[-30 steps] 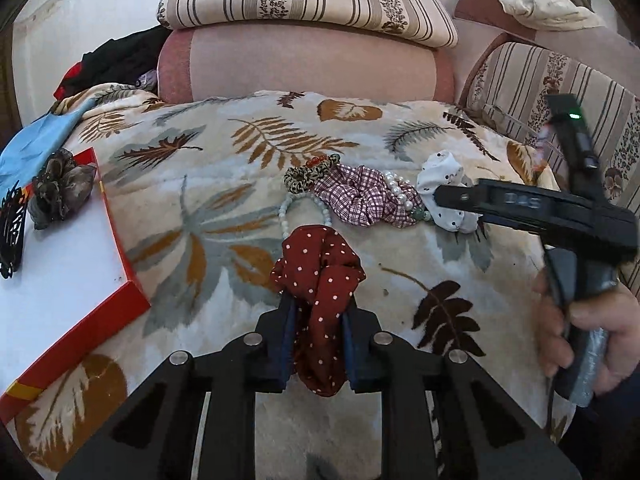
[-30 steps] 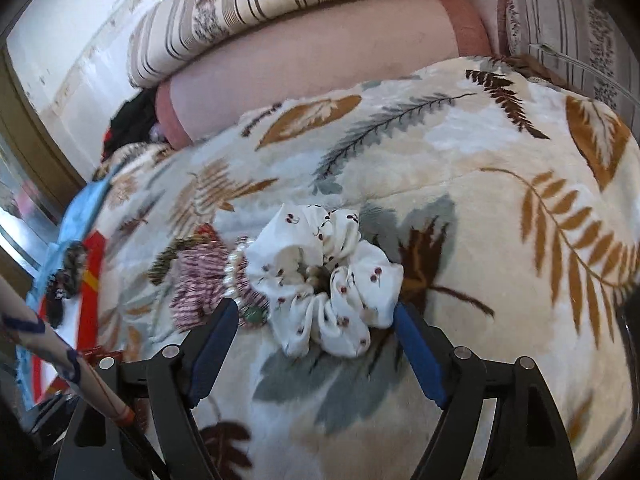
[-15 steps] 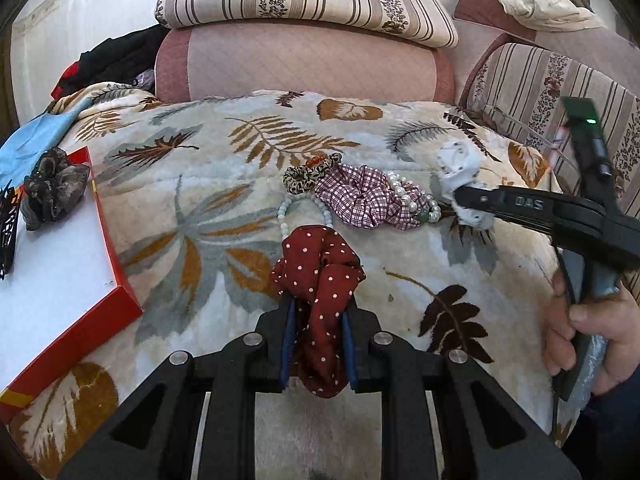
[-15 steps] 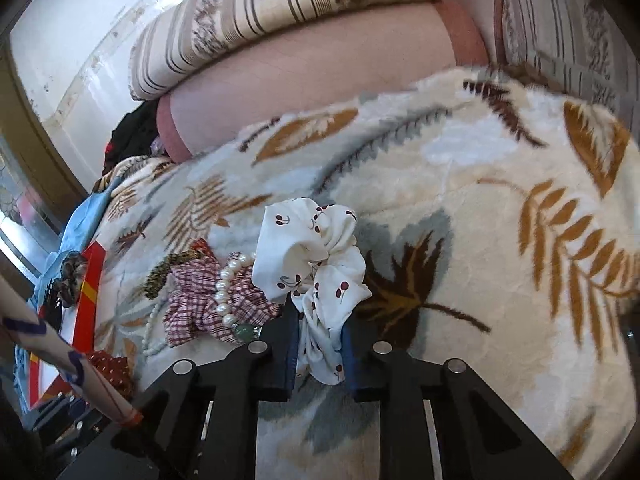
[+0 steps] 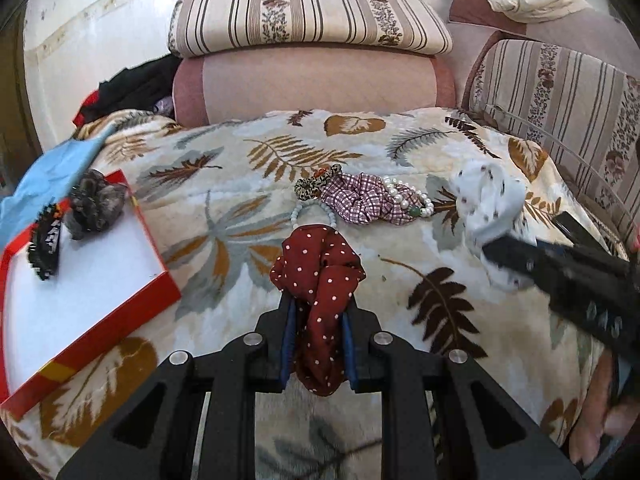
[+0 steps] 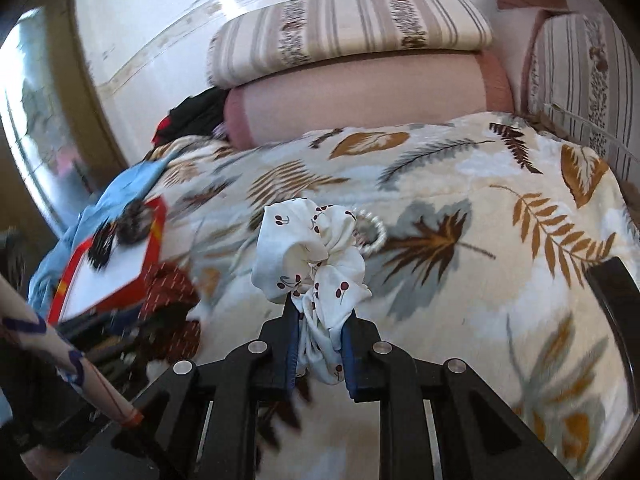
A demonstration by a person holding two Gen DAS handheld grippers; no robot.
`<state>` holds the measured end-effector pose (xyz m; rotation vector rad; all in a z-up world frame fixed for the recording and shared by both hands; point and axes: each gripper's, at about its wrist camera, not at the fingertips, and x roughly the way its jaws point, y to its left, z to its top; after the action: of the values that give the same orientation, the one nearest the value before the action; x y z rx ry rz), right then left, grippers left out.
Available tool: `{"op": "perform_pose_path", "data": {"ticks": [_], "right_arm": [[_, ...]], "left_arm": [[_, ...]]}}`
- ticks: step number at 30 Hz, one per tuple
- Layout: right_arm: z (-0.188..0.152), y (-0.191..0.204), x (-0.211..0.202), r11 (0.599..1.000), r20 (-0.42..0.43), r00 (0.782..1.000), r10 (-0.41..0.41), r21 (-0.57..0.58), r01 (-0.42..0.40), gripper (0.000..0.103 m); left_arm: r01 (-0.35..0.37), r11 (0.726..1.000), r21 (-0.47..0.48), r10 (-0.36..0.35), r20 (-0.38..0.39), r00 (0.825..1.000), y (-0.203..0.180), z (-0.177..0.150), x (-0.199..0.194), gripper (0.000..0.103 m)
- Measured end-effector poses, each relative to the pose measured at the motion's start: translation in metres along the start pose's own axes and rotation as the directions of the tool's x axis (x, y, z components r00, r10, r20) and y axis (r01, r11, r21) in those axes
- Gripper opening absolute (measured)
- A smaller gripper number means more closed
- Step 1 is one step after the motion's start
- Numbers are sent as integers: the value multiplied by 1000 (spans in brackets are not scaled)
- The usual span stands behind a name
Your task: Organize jewelry
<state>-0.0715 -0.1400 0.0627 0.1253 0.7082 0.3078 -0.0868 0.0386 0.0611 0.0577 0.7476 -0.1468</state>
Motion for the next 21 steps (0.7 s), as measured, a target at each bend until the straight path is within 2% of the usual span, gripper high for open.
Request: {"op": "perform_pose_path", "data": {"ticks": [10,21], "right_arm": [[-25,9,-30,1000,-11,1000,3,-5,-3,20],[-35,21,-40,999,-25,1000,11,-38,-12,20]], "left_arm": [[-27,999,17,27,21,999,-5,-13,-31,19],[-50,999,5,50,28,998,-1,-22,-45,19]]}}
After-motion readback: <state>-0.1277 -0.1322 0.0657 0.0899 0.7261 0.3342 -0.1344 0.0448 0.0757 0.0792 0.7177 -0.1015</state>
